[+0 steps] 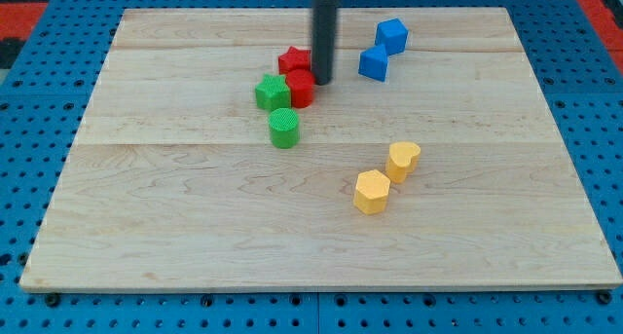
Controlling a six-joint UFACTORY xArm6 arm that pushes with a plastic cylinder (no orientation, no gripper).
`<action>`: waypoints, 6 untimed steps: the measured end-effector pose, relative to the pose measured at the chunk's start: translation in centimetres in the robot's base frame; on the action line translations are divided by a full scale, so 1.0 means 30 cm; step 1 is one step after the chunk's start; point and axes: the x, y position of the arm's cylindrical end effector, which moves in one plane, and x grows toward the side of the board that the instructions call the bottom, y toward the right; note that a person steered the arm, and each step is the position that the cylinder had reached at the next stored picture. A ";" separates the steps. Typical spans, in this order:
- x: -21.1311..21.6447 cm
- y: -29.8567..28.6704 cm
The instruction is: Move the red star to the top left side of the green star
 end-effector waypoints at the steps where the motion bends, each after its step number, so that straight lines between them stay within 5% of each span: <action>1: -0.056 0.044; 2: -0.185 -0.030; 3: -0.142 -0.237; 4: -0.032 -0.209; 5: -0.135 0.095; 6: 0.078 0.337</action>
